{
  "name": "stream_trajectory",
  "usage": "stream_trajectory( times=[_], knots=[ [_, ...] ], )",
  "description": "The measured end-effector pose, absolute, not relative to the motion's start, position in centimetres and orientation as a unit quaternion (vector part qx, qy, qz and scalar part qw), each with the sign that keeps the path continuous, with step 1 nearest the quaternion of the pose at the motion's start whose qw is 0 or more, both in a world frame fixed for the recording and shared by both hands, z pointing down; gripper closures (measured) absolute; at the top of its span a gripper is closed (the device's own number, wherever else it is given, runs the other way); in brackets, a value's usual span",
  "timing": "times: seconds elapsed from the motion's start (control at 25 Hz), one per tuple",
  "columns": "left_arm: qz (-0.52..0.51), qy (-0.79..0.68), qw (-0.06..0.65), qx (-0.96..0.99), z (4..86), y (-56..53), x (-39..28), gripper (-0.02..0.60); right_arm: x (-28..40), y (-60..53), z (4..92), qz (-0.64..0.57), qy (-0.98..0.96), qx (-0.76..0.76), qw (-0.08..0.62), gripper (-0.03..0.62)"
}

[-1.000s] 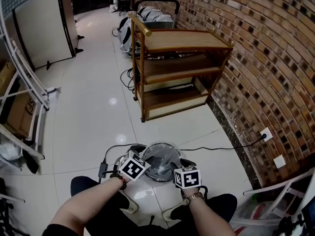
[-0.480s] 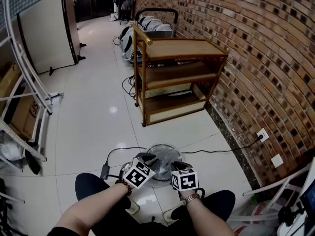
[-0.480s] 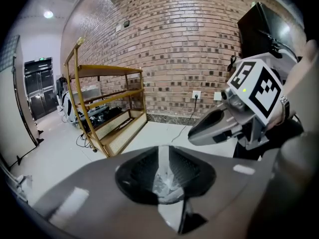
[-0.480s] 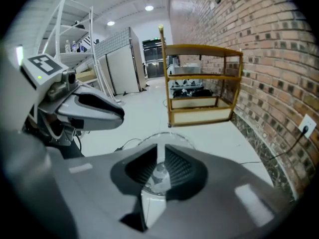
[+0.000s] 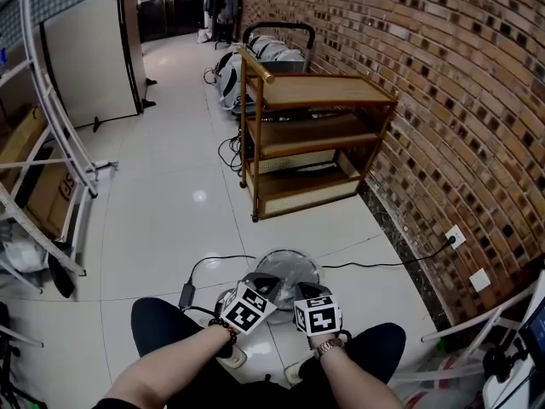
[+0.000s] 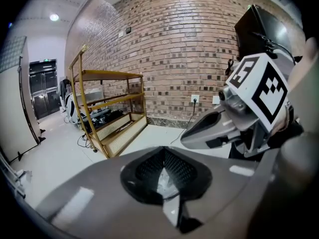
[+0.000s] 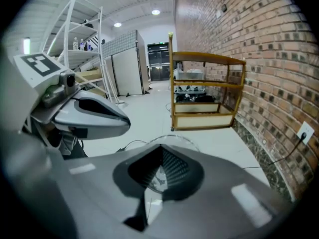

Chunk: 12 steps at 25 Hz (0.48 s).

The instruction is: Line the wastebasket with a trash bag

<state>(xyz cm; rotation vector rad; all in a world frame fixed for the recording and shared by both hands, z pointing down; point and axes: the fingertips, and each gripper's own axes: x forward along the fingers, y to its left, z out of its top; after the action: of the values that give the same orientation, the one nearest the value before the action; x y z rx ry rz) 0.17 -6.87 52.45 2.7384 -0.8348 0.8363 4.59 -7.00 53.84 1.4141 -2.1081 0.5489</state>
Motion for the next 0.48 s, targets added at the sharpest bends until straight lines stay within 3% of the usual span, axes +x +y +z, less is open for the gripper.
stream_trajectory(
  times=[0.48],
  knots=[
    [0.271,-0.274,0.079,0.919,52.5,-5.3,0.2,0.578,3.9,-5.7,53.3,0.194,-0.788,0.523,0.261,0.594]
  ],
)
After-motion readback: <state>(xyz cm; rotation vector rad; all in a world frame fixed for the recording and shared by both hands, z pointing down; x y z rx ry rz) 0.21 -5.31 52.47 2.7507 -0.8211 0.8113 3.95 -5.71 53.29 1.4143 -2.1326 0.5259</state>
